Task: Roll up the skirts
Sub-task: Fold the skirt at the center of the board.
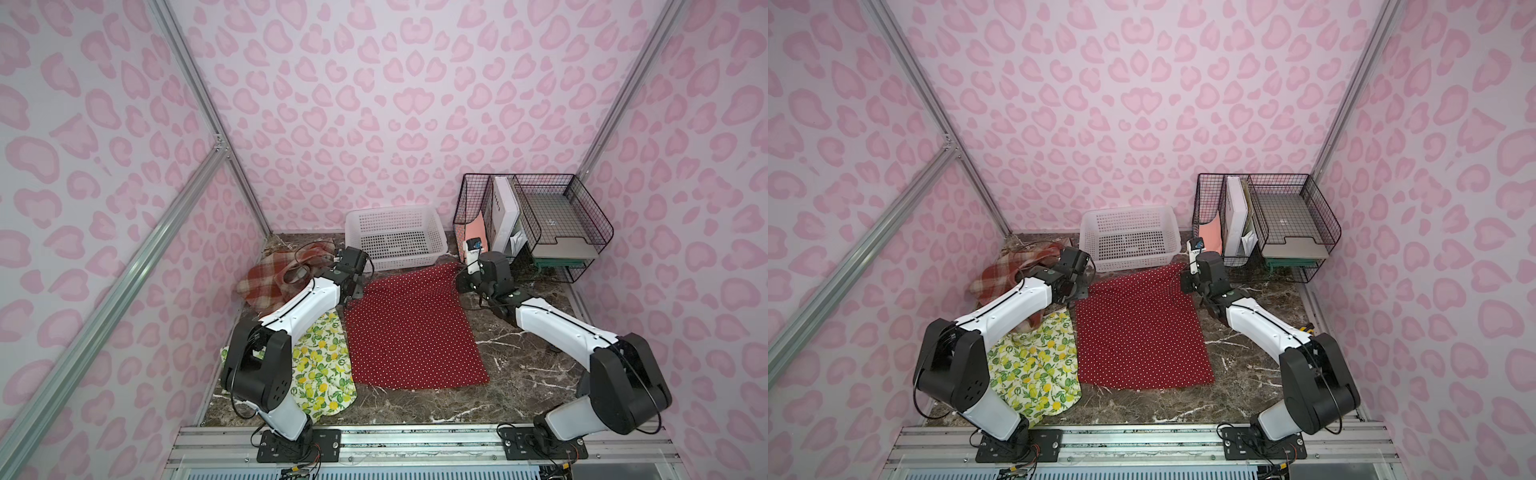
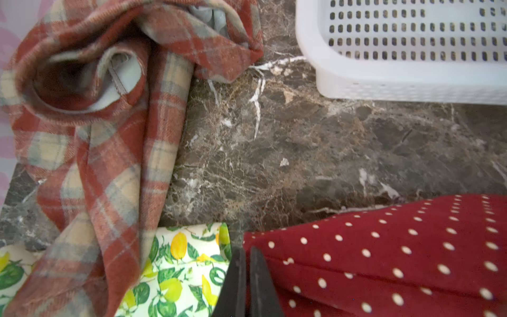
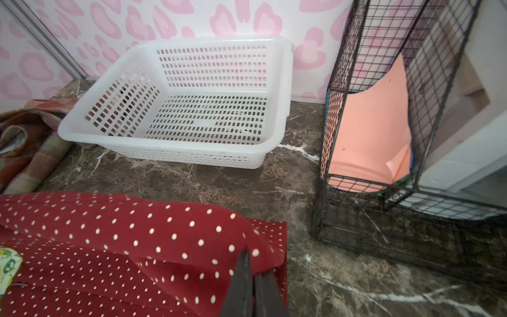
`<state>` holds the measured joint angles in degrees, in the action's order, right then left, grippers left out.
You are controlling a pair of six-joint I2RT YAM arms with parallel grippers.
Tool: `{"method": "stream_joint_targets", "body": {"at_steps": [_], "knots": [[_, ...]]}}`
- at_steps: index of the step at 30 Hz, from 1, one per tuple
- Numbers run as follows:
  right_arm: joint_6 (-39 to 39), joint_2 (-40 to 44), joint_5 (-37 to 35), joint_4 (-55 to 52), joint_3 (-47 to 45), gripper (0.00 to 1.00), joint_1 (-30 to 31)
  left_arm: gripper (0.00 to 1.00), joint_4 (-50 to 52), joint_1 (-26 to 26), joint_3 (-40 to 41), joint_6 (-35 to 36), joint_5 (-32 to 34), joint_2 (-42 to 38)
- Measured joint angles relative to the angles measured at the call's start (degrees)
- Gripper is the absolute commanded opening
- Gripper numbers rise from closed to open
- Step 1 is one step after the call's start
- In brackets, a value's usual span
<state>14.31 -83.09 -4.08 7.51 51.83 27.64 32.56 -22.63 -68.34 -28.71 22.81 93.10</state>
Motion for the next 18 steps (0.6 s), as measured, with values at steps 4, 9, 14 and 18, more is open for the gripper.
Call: {"method": "stream_joint_targets", "body": {"at_steps": [4, 9, 14, 18], "knots": [[2.73, 7.19, -2.19, -2.38, -6.86, 0.0, 1.92, 0.0, 0.52, -4.46, 4.68, -1.73, 1.29, -4.57], [6.78, 16.9, -4.81, -6.56, -14.95, 0.0, 3.15, 0.0, 1.36, -8.81, 11.3, -4.63, 2.56, -11.06], [10.21, 22.53, -6.19, -11.04, -19.34, 0.0, 5.46, 0.0, 3.74, -13.05, 16.57, -9.27, 3.58, -16.46], [13.79, 27.74, -6.97, -14.62, -22.77, 0.0, 8.02, 0.0, 5.27, -14.93, 19.98, -12.37, 4.2, -21.0]]}}
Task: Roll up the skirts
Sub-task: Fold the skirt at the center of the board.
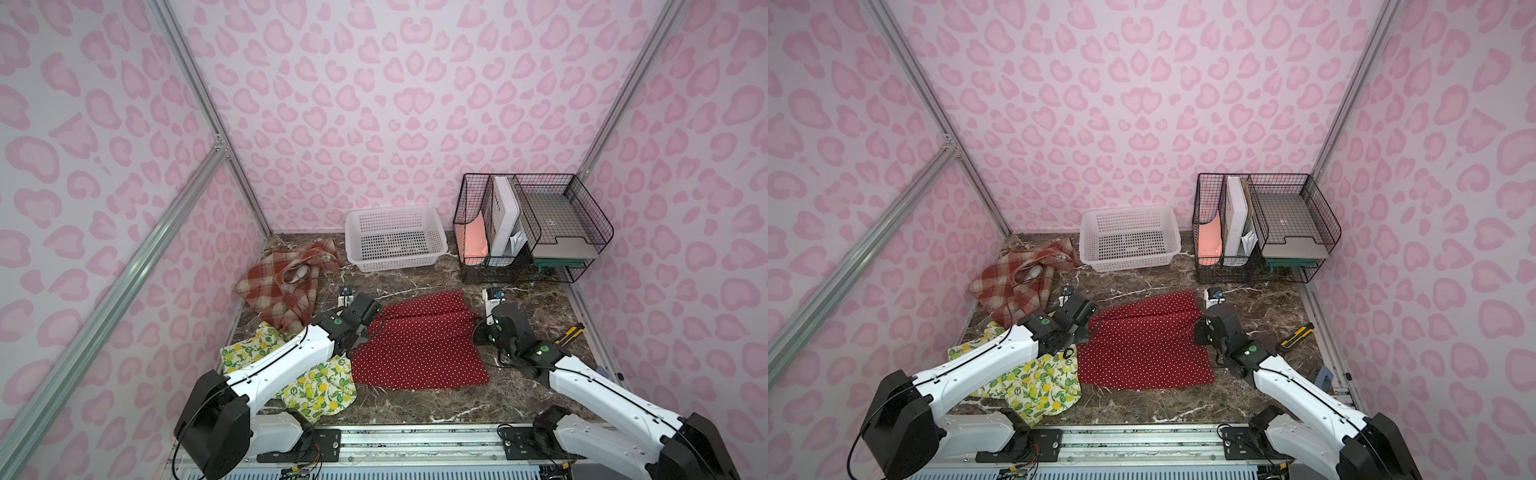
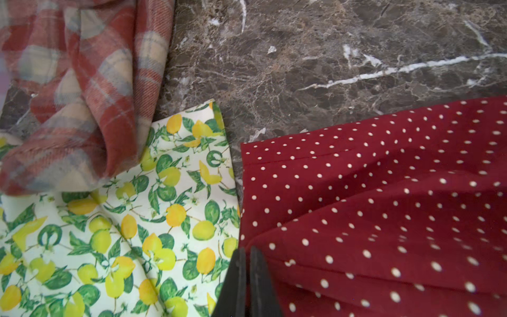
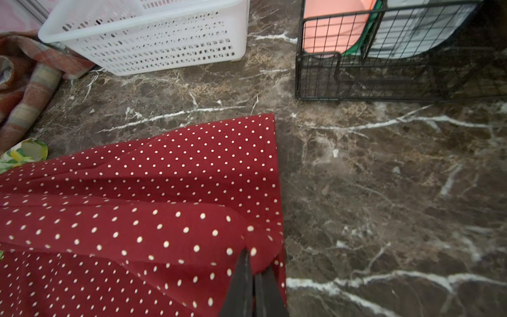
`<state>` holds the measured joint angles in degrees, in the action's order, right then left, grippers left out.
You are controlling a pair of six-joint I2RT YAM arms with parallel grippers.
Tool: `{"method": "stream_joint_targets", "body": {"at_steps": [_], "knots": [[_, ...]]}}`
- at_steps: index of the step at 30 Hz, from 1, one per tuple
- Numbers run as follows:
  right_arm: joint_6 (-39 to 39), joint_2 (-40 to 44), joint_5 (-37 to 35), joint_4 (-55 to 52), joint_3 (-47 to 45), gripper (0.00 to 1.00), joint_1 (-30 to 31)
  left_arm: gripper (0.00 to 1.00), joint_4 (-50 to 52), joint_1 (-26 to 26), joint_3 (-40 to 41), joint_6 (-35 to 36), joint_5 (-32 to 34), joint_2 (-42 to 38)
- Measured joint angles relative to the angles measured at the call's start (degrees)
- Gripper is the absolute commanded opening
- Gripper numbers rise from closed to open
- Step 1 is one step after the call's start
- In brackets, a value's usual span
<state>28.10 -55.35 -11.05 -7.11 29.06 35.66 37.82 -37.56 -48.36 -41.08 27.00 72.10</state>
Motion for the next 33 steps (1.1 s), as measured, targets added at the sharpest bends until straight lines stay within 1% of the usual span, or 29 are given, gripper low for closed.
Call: {"method": "stream_joint_targets", "body": {"at_steps": [4, 7, 11, 16, 21, 25, 28, 30, 33], "knots": [[3.39, 5.6, 1.18, -2.34, -4.55, 0.0, 1.18, 0.0, 0.76, -1.86, 3.98, -2.64, -0.61, -3.87], [6.23, 8.55, 1.55, -4.63, -6.78, 0.0, 1.31, 0.0, 1.01, -3.32, 6.08, -4.61, -1.51, -4.94], [9.09, 12.26, 1.25, -7.08, -7.91, 0.0, 1.46, 0.0, 1.92, -6.99, 6.78, -7.02, -1.44, -3.72], [12.44, 17.7, 1.92, -9.55, -10.54, 0.0, 1.9, 0.0, 2.75, -9.66, 8.61, -9.9, -1.31, -2.86], [15.89, 21.59, 3.39, -11.98, -12.83, 0.0, 3.72, 0.0, 3.37, -10.21, 10.29, -12.15, -1.46, -4.83], [18.62, 23.71, 3.72, -13.77, -13.44, 0.01, 5.86, 0.0, 3.56, -10.4, 12.33, -14.25, -1.77, -8.26], [20.17, 24.41, 3.69, -14.78, -13.64, 0.05, 7.17, 0.0, 4.04, -10.73, 13.88, -14.84, -2.56, -9.99], [21.42, 24.94, 3.69, -15.37, -13.64, 0.05, 7.96, 0.0, 4.24, -10.73, 14.34, -15.69, -2.97, -10.82], [23.37, 26.8, 3.13, -16.57, -13.99, 0.06, 9.88, 0.05, 4.22, -11.19, 15.23, -15.78, -3.72, -11.87]]}}
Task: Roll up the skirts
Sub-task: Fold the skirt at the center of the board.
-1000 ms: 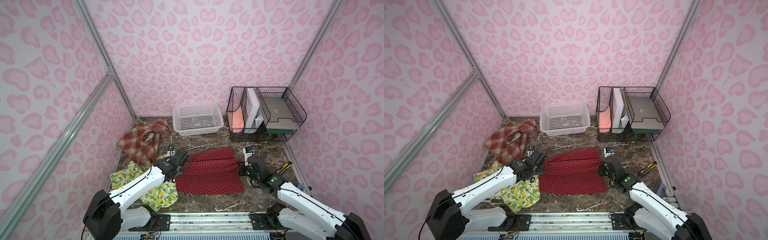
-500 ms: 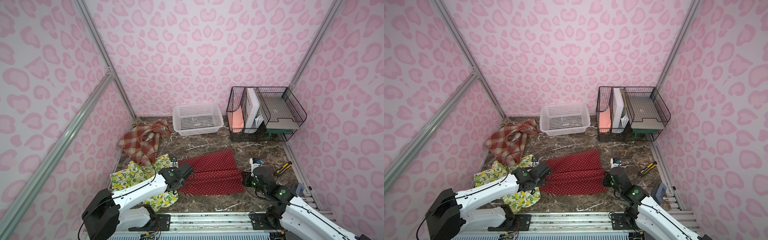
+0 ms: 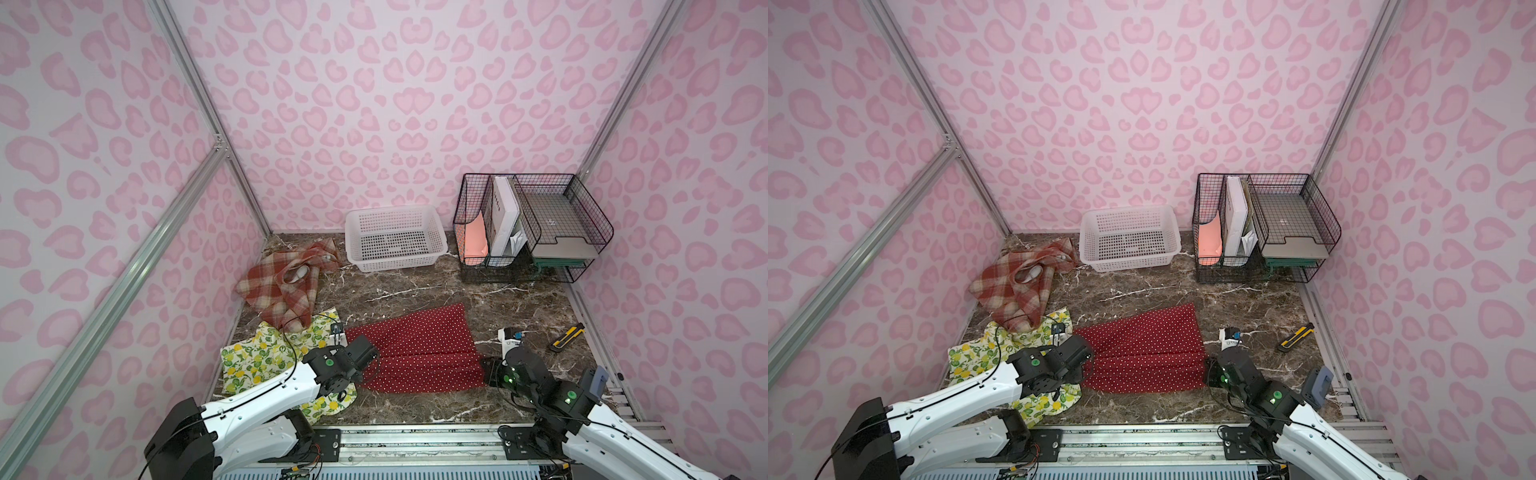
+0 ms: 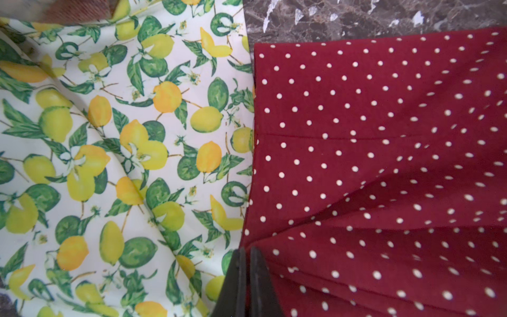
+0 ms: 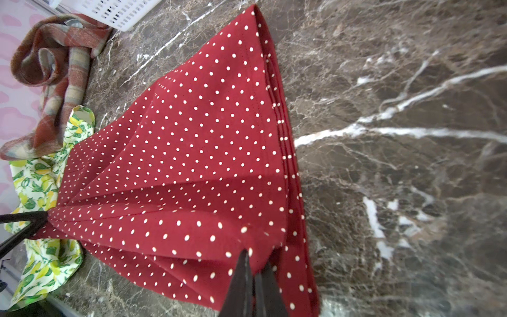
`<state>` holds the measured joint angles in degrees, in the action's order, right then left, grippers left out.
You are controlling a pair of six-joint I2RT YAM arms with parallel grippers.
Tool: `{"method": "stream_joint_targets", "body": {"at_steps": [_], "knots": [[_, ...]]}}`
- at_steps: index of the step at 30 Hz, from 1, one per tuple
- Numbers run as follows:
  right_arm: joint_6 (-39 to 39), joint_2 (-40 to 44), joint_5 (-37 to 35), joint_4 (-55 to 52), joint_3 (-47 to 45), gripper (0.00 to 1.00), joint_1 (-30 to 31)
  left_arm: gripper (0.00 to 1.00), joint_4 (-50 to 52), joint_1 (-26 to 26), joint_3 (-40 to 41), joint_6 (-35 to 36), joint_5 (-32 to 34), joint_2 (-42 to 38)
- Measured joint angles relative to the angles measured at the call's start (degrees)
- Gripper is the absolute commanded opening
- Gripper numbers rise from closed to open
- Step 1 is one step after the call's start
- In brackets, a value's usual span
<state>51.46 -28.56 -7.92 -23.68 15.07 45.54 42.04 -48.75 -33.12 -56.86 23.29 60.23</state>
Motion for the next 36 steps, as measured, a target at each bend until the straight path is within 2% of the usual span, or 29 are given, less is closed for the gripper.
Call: {"method": "stream_joint_targets", "body": {"at_steps": [2, 4, 5, 7, 12, 15, 18, 24, 26, 31, 34, 36], "knots": [[1.31, 0.42, -0.33, -0.57, -0.02, 0.08, 0.37, 0.08, -0.02, -0.02, 0.46, 0.0, -0.57, -0.42], [2.4, 0.7, -0.52, -1.36, -0.02, 0.21, 0.92, 0.14, -0.07, -0.04, 0.63, 0.0, -1.05, -0.96], [2.95, 1.05, -0.7, -1.66, -0.02, 0.23, 1.29, 0.21, -0.02, -0.13, 0.74, 0.02, -1.38, -1.46], [3.63, 1.7, -1.09, -2.32, -0.02, 0.24, 2.14, 0.24, 0.2, -0.13, 1.22, -0.02, -1.75, -2.84], [5.97, 2.93, -2.73, -3.72, -0.26, 0.39, 4.15, 0.36, 2.1, -0.11, 2.71, -0.17, -1.86, -8.26], [6.51, 2.84, -4.28, -4.9, 0.39, 0.4, 5.01, 0.46, 2.54, -0.13, 2.71, -0.15, -1.4, -11.13], [6.56, 1.99, -5.88, -4.7, 1.25, 0.42, 5.11, 0.47, 2.99, -0.13, 2.6, -0.17, -0.61, -11.3], [7.04, -0.39, -6.19, -5.18, 1.31, 0.42, 6.23, 0.45, 3.48, -0.13, 1.2, -1.57, -0.55, -5.44], [7.82, 0.76, -6.34, -6.19, 0.85, 0.38, 6.8, 0.41, 3.54, -0.13, 1.81, -2.29, -0.61, -5.35], [8.7, 0.44, -5.77, -4.96, -1.01, 0.22, 6.95, 0.33, 2.21, -0.13, 4.13, -3.43, -2.34, -5.29], [8.59, -2.54, -4.61, -3.23, -1.55, 0.08, 6.95, 0.25, 0.55, -0.13, 4.35, -4.11, -3.08, -3.3], [8.44, -3.48, -4.55, -2.51, -1.55, 0.01, 6.97, 0.16, -0.35, -0.13, 4.81, -4.15, -3.5, -2.69]]}}
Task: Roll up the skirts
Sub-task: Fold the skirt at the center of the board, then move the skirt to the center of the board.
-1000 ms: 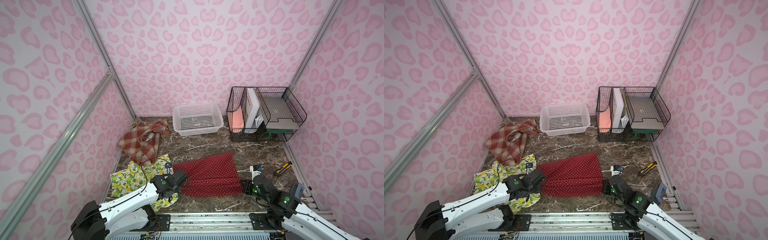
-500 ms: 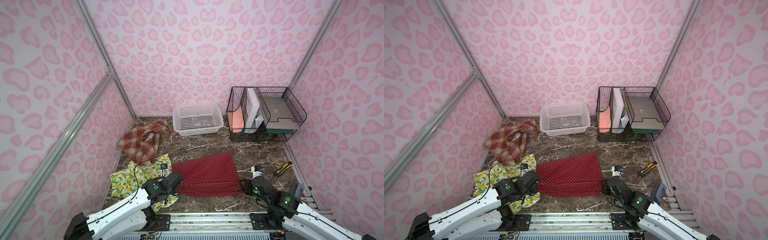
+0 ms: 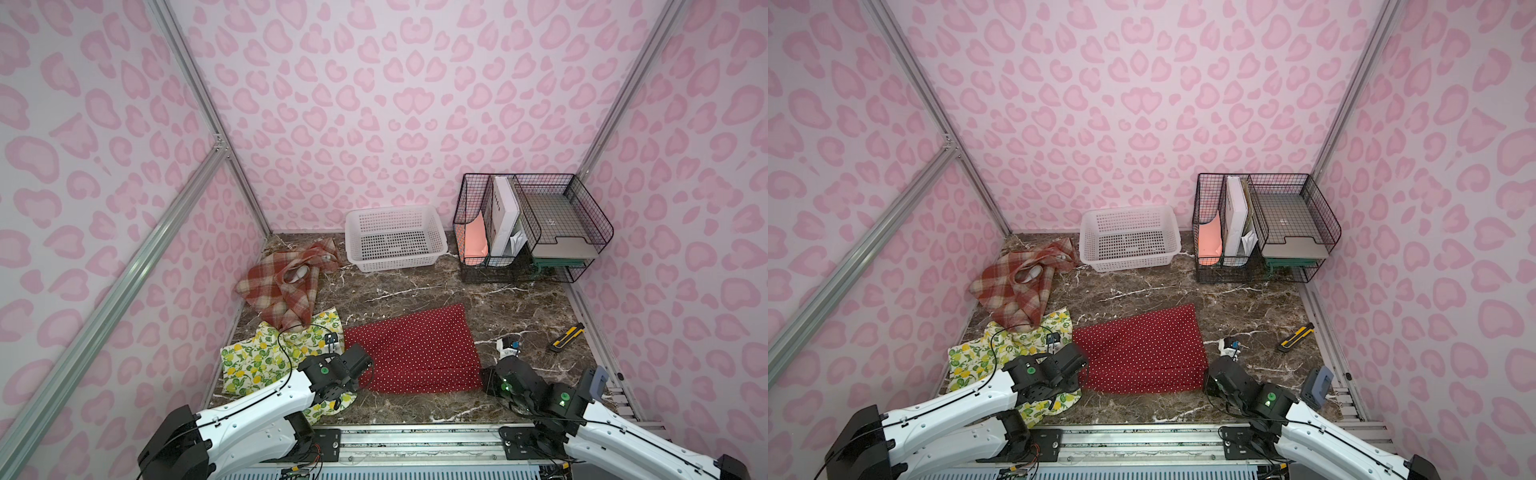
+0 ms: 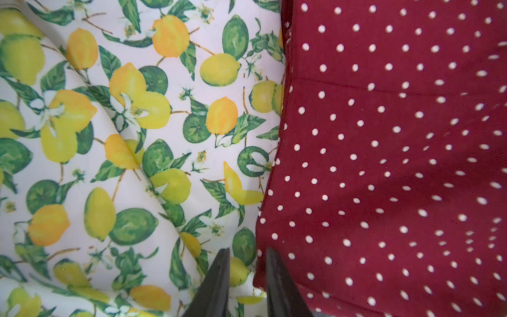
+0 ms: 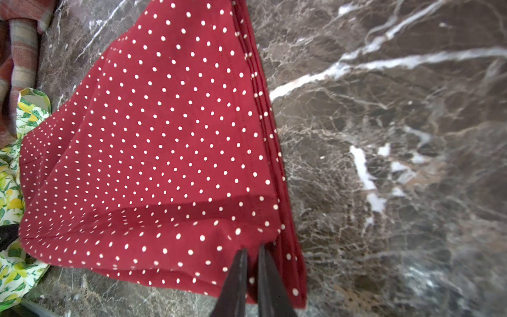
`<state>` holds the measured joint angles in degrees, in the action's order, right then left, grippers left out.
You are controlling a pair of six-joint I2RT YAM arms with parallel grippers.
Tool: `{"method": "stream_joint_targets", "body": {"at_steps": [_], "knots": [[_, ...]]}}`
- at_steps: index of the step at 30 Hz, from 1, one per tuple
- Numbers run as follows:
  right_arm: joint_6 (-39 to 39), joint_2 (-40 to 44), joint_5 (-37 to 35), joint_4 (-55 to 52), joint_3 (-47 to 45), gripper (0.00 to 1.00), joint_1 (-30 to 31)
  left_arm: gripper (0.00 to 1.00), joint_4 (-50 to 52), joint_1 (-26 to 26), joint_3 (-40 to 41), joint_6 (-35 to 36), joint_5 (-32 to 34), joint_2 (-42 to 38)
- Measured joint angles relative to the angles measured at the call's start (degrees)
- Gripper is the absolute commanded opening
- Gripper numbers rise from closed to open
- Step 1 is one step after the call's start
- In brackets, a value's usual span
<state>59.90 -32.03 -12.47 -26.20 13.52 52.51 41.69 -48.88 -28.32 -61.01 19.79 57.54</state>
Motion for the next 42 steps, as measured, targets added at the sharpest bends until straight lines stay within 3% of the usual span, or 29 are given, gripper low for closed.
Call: {"method": "stream_joint_targets", "body": {"at_steps": [3, 11, 12, 13, 16, 18, 21, 26, 31, 34, 38, 42], "knots": [[0.0, 1.07, 0.09, 0.02, 0.0, 0.0, 0.02, 0.01, -1.7, 0.0, 0.52, 0.04, -0.63, 0.33], [1.68, 5.2, -3.37, -3.72, 2.82, 0.0, -0.02, 0.0, -3.87, -0.04, 0.87, 1.18, -2.54, 1.57], [2.21, 5.16, -3.39, -3.76, 2.67, 0.09, -0.02, 0.0, -3.98, -0.04, 1.05, 1.16, -2.58, 1.49], [2.95, 4.85, -3.3, -3.61, 2.23, 0.17, -0.02, 0.03, -4.09, -0.04, 1.2, 1.16, -2.73, 1.4], [3.48, 2.1, -2.43, -2.56, -0.11, 0.33, -0.02, 0.37, -4.04, -0.04, 1.2, 1.42, -2.71, 1.31], [4.48, 0.07, -1.55, -2.67, -0.98, 0.41, 0.11, 0.51, -3.15, -0.04, 0.24, 1.38, -2.54, 1.38], [4.94, 0.35, -2.1, -3.76, 0.48, 0.46, 0.68, 0.62, -1.46, -0.04, -2.08, 1.38, -1.46, 1.29], [4.81, 1.27, -5.31, -4.9, 4.31, 0.52, 0.76, 0.67, 3.1, 0.61, -7.72, 2.56, 3.26, 1.75], [-1.79, -7.34, -10.03, -1.46, 9.4, 0.66, -0.2, 0.67, 3.78, 6.29, -14.69, 7.52, 5.73, 5.29], [-9.11, -15.78, -9.9, 5.99, 11.87, 0.67, -7.13, 0.67, 1.95, 11.54, -18.29, 11.47, 5.51, 10.14], [-17.59, -28.44, -4.92, 16.17, 13.49, 0.65, -16.94, 0.66, -2.08, 16.44, -20.72, 15.78, 4.59, 16.76], [-23.87, -40.98, 1.25, 22.75, 18.97, 0.62, -19.41, 0.65, -6.05, 21.53, -21.88, 17.92, 1.84, 23.32]]}}
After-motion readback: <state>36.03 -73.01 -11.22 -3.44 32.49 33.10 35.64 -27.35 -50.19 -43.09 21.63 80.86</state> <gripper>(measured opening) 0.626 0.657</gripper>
